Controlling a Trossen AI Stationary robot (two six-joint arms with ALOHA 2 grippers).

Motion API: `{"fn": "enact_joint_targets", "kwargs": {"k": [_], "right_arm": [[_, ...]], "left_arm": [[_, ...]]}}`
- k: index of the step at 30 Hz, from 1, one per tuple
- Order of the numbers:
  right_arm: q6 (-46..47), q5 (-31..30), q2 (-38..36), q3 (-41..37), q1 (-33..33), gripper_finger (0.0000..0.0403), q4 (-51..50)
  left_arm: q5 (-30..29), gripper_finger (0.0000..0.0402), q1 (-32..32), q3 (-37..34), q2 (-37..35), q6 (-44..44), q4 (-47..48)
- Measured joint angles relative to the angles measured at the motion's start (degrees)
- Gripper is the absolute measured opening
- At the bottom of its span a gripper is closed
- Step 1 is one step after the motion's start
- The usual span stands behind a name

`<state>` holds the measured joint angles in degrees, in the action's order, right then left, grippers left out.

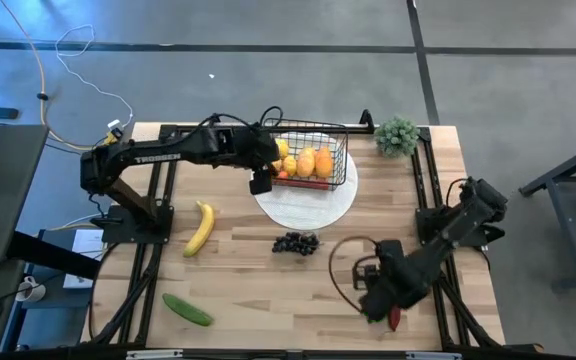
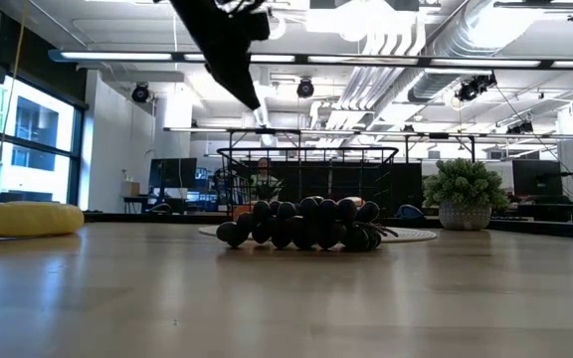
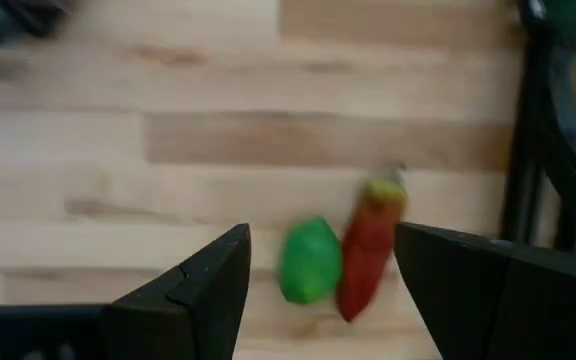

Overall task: Build produce basket
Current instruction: Put the chili pepper into mesh basket

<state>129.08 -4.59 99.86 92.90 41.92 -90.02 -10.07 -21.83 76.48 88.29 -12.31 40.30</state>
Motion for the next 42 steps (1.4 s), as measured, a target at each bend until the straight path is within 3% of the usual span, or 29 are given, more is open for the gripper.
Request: {"fn": "enact_joint_targets", "kwargs": {"k": [4,12,23,29,35,42], "right_arm": [[2.0,4.1,1.9,0.0,3.5,0.0229,0.0],[2.5,5.2,5.2,0.0,8.7,0.0229,0.0],[3.5,9.4,13.1,-0.1,10.7,0.0229,0.0],[4.0,10.4,13.1,-7.0,10.6,0.0229,3.4],[4.0,10.8,11.6,-13.6,10.6,0.0229,13.0],[4.2,11.2,11.1,-17.6,9.7,0.0229,16.8]], "left_arm": [[0.0,0.0241,2.4,0.0,-1.1,2.3,0.2],[0.1,0.0241,7.0,0.0,-1.0,5.6,2.3],[-0.9,0.0241,11.5,0.0,-1.0,9.3,3.9],[-0.9,0.0241,12.9,0.0,-1.0,9.4,3.9],[-1.1,0.0241,13.3,0.0,-1.0,10.7,5.2],[-1.1,0.0241,13.3,0.0,-1.0,10.9,5.4]]}}
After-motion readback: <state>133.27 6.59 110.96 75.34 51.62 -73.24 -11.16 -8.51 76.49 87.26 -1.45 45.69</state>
